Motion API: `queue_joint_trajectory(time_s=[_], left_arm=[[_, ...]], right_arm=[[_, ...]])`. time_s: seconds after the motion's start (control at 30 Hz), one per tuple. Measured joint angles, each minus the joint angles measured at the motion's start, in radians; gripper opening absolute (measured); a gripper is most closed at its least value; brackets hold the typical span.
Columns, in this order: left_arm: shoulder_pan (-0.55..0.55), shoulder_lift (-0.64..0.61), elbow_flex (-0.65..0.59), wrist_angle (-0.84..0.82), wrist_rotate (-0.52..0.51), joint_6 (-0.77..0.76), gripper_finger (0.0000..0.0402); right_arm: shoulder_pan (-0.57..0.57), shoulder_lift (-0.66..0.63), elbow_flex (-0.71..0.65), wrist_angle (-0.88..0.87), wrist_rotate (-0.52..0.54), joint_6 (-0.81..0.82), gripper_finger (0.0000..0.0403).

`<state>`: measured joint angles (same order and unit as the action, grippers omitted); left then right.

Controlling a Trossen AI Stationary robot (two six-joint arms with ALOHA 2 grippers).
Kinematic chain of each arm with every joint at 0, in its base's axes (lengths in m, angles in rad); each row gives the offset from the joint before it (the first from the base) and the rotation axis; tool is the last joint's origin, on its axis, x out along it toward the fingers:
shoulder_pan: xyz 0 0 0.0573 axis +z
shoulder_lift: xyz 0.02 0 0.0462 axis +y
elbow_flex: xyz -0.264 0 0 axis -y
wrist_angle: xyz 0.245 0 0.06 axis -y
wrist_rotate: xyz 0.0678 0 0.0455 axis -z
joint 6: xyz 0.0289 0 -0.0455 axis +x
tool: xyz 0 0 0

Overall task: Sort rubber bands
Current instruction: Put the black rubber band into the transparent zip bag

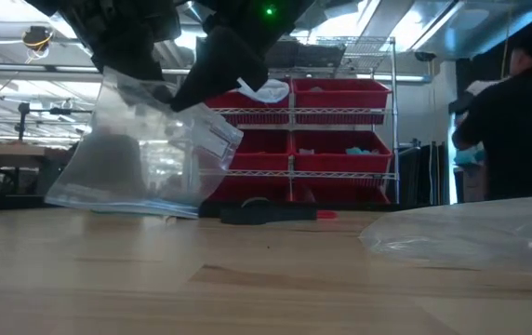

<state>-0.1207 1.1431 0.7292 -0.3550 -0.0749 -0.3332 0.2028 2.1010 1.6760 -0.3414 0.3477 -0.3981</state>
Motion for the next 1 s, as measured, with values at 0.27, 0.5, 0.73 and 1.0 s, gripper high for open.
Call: queue_joint_trajectory(time_s=[0.27,0.5,0.73,1.0], left_arm=[[0.000,0.000,0.000,-0.002,0.029,0.046,0.0008],[0.023,-0.024,0.016,-0.156,-0.080,0.078,0.0001],[0.052,-0.045,0.120,-0.333,-0.196,0.153,0.0000],[0.070,-0.047,0.175,-0.339,-0.222,0.232,0.0003]], right_arm=[[0.001,0.000,0.000,0.001,0.001,0.000,0.0000],[0.005,0.000,0.000,0.001,0.001,0.001,0.0000],[0.006,0.000,0.001,0.005,0.000,0.006,0.0000],[0.008,0.000,0.001,0.001,-0.003,0.008,0.0000]])
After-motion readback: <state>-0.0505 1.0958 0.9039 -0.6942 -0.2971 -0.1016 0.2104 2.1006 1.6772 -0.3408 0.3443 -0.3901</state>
